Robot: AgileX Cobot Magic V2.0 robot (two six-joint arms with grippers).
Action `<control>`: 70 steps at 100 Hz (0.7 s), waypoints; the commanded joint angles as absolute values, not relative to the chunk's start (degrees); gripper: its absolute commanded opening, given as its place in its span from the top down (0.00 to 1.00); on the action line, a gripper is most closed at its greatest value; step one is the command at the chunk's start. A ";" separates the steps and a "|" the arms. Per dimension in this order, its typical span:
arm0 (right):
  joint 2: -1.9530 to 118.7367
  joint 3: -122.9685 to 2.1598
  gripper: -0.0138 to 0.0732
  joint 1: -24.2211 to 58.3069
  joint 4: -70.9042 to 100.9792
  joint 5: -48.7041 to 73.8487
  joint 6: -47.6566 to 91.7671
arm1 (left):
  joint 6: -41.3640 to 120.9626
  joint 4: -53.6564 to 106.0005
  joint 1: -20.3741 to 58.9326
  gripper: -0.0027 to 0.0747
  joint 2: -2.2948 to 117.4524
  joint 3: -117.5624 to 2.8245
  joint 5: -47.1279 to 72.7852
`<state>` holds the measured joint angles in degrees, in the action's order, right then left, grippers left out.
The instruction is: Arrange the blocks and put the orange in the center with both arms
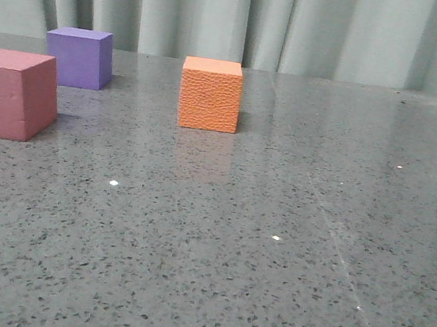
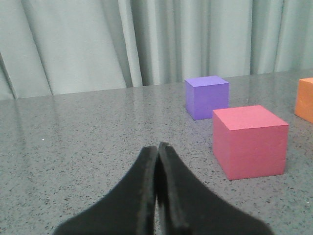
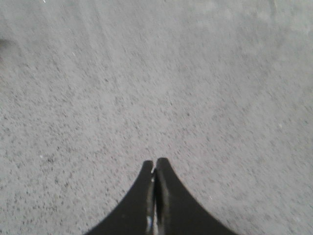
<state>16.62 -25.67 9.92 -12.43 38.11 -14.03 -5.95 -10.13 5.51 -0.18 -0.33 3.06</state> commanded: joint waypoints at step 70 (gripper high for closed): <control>-1.77 -0.74 0.92 1.35 -2.46 8.51 -9.98 | -6.29 -9.64 5.42 0.99 -2.02 2.88 -1.38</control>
